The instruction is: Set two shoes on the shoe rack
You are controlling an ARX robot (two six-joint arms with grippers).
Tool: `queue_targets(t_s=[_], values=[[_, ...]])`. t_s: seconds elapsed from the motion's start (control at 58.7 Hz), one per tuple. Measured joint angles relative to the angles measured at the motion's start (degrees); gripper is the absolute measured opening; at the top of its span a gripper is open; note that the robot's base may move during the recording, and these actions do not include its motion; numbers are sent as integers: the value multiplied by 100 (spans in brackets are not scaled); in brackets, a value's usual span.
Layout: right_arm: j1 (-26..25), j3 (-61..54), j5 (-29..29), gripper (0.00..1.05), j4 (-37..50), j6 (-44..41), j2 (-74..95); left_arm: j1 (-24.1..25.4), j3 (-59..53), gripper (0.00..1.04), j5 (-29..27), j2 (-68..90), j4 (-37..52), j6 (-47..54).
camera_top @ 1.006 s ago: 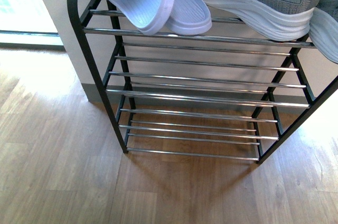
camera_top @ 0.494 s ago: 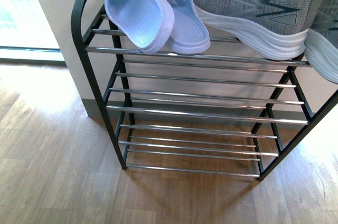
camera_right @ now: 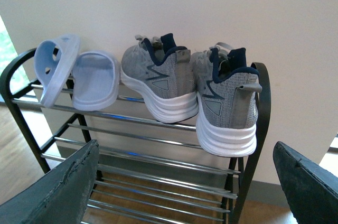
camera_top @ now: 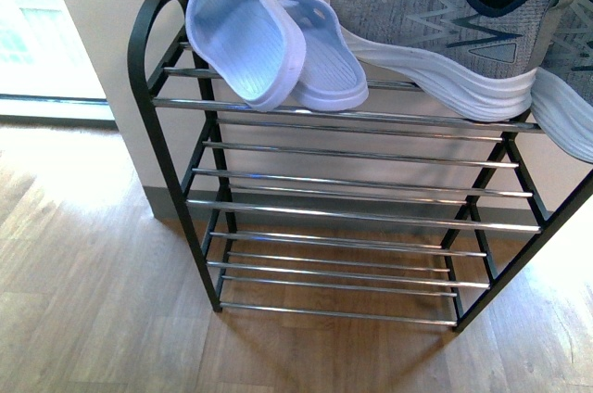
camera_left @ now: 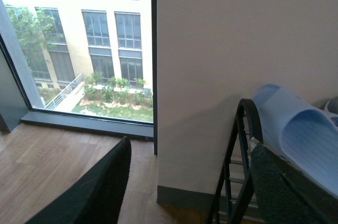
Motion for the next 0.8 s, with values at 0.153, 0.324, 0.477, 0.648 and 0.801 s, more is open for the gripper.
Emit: queue_targets(t_s=[0.153,0.324,0.477,0.648,0.801], values=[[0,0,2,96,0,0,0,4,-496,31,35,-358,42,17],[0,0,0,96,0,0,0,7,-848,3,35,-778,35,22],[0,0,0,96,0,0,0,7,-1139,1,35,-1226,-120,35],[0,0,0,96,0,0,0,9,-1329,1,35,-1639,-339,35],[0,0,0,96,0,0,0,9,-1460,1,35,-2015,-590,35]])
